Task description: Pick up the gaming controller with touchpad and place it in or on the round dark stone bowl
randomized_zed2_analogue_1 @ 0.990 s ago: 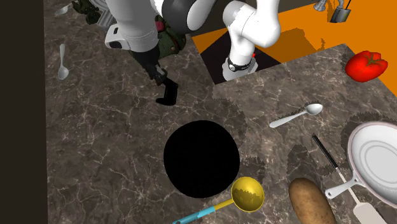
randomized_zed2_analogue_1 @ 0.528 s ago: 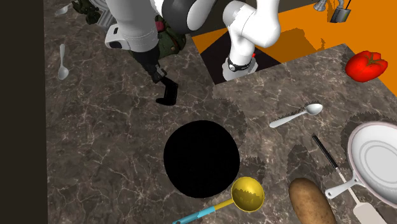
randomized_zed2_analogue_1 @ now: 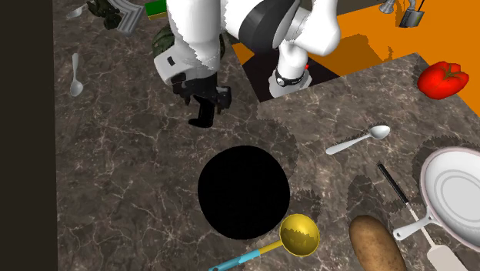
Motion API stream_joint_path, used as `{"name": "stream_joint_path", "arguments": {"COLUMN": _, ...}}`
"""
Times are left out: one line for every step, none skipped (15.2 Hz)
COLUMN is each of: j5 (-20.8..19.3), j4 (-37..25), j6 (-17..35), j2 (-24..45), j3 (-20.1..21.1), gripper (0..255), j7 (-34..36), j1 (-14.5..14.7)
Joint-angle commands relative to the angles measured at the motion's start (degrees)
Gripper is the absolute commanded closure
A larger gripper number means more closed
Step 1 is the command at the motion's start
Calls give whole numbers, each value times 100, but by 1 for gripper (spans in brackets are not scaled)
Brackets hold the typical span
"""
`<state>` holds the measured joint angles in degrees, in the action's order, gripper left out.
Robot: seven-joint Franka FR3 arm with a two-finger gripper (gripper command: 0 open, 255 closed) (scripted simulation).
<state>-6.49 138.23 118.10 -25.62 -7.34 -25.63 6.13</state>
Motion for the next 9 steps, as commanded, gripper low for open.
{"name": "stream_joint_path", "arguments": {"j5": -58, "j4": 134, "j6": 173, "j2": -19, "j3": 8, "gripper": 0, "j7": -294, "j1": 99}}
{"name": "stream_joint_path", "arguments": {"j5": -62, "j4": 185, "j6": 256, "j2": 13, "j3": 0, "gripper": 0, "j7": -294, "j1": 96}}
{"name": "stream_joint_path", "arguments": {"j5": -66, "j4": 236, "j6": 340, "j2": 46, "j3": -7, "gripper": 0, "j7": -293, "j1": 94}}
{"name": "stream_joint_path", "arguments": {"j5": -70, "j4": 285, "j6": 424, "j2": 81, "j3": -14, "gripper": 0, "j7": -293, "j1": 92}}
{"name": "stream_joint_path", "arguments": {"j5": -74, "j4": 333, "j6": 509, "j2": 118, "j3": -22, "gripper": 0, "j7": -292, "j1": 90}}
{"name": "stream_joint_path", "arguments": {"j5": -78, "j4": 380, "j6": 594, "j2": 156, "j3": -29, "gripper": 0, "j7": -292, "j1": 88}}
{"name": "stream_joint_path", "arguments": {"j5": -84, "j4": 451, "j6": 729, "j2": 219, "j3": -41, "gripper": 0, "j7": -291, "j1": 85}}
{"name": "stream_joint_path", "arguments": {"j5": -84, "j4": 452, "j6": 728, "j2": 217, "j3": -41, "gripper": 0, "j7": -291, "j1": 85}}
{"name": "stream_joint_path", "arguments": {"j5": -84, "j4": 451, "j6": 729, "j2": 218, "j3": -41, "gripper": 0, "j7": -291, "j1": 85}}
